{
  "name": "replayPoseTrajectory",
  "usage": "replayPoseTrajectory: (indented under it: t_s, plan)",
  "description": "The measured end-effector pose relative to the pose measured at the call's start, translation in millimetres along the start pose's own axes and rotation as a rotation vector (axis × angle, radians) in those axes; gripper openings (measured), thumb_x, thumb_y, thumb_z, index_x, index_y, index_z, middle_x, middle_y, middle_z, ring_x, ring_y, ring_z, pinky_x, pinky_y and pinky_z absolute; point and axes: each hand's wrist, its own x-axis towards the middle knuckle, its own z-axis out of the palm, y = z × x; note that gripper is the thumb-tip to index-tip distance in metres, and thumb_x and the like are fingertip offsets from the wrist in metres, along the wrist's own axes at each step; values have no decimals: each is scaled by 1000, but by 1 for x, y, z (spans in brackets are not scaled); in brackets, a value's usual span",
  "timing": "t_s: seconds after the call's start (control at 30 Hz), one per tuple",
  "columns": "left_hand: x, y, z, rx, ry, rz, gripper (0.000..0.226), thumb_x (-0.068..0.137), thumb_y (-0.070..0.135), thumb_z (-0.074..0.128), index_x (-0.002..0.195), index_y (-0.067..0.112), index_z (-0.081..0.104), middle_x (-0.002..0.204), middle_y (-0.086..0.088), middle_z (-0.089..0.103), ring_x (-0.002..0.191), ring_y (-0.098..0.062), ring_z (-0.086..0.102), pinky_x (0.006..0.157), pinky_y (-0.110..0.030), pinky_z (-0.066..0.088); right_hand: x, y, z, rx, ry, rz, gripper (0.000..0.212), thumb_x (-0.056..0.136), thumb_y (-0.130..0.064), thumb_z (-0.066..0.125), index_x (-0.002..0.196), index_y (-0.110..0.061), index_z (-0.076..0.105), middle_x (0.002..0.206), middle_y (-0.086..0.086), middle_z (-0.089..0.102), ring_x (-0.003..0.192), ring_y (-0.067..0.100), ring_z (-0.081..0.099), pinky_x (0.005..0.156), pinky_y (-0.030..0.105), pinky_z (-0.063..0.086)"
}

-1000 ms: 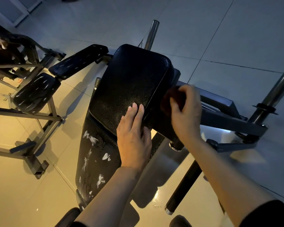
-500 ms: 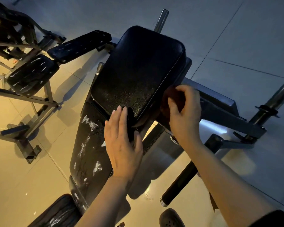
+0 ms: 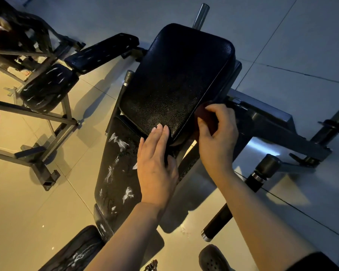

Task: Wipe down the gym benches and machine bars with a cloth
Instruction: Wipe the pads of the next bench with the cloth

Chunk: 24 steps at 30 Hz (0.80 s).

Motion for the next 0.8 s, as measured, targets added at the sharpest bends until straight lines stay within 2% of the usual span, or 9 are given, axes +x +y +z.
replayPoseTrajectory:
  t_s: [0.13, 0.2, 0.33, 0.4, 0.5, 0.57, 0.63, 0.73, 0.8]
  plan:
    - [0, 0, -1, -4, -16, -9, 65, 76, -1, 55, 140, 11, 48, 145, -4, 45, 141, -13, 30, 121, -30, 11, -32, 13, -1, -44, -296, -24, 31, 82, 3, 69, 110, -8, 62, 115, 3, 51, 107, 14, 54, 82, -1, 39]
    - [0, -1, -2, 0, -24, -2, 62, 78, 2, 53, 140, 11, 48, 145, -5, 45, 141, -12, 30, 121, -29, 10, -41, 17, -5, -63, -356, -23, 32, 82, 3, 69, 111, -8, 63, 117, 4, 53, 109, 16, 55, 83, -1, 40]
    - [0, -2, -3, 15, -31, 11, 67, 76, -6, 59, 140, 12, 47, 145, -4, 45, 141, -10, 28, 121, -27, 7, -16, 12, -10, -18, -42, 86, 32, 88, -5, 66, 119, -12, 59, 124, 8, 51, 112, 12, 47, 81, -4, 36]
    - [-1, -2, -3, 14, -33, 11, 69, 76, -7, 60, 140, 12, 46, 146, -3, 44, 141, -9, 26, 120, -27, 8, -8, 7, -5, 18, -8, 91, 31, 88, -7, 66, 118, -12, 59, 125, 7, 51, 113, 10, 47, 81, -2, 39]
    - [-3, -1, -3, 5, -39, -3, 70, 76, -6, 59, 142, 13, 45, 148, -3, 41, 143, -10, 26, 120, -28, 9, -26, 4, 6, 48, -43, 42, 25, 83, -1, 70, 107, -5, 63, 116, 7, 52, 107, 10, 52, 84, -2, 39]
    - [-5, -2, -3, 9, -46, 2, 71, 76, -8, 61, 142, 13, 45, 149, -2, 40, 143, -12, 26, 121, -31, 12, -43, 12, 5, 20, -179, 14, 21, 82, -1, 71, 101, -7, 64, 110, 0, 51, 99, 3, 53, 83, 4, 44]
    - [-4, -3, -3, 17, -48, 12, 72, 76, -8, 62, 142, 13, 44, 149, 1, 39, 143, -12, 27, 121, -34, 13, -51, 21, 0, -24, -282, 58, 20, 83, -5, 71, 102, -10, 64, 106, -3, 54, 97, 6, 56, 79, 10, 49]
    - [-4, -3, -3, 32, -44, 15, 72, 75, -8, 61, 142, 14, 45, 148, 2, 38, 143, -11, 26, 121, -34, 12, -43, 18, -8, -17, -78, 177, 23, 87, -8, 67, 109, -10, 60, 109, 1, 58, 101, 11, 58, 78, 3, 44]
    - [-5, -2, -3, 36, -43, 5, 72, 76, -8, 60, 142, 15, 44, 148, 2, 39, 143, -10, 25, 121, -31, 10, -31, 8, -9, 11, 102, 173, 30, 89, -9, 66, 117, -10, 56, 116, 0, 53, 103, -3, 52, 83, 4, 45]
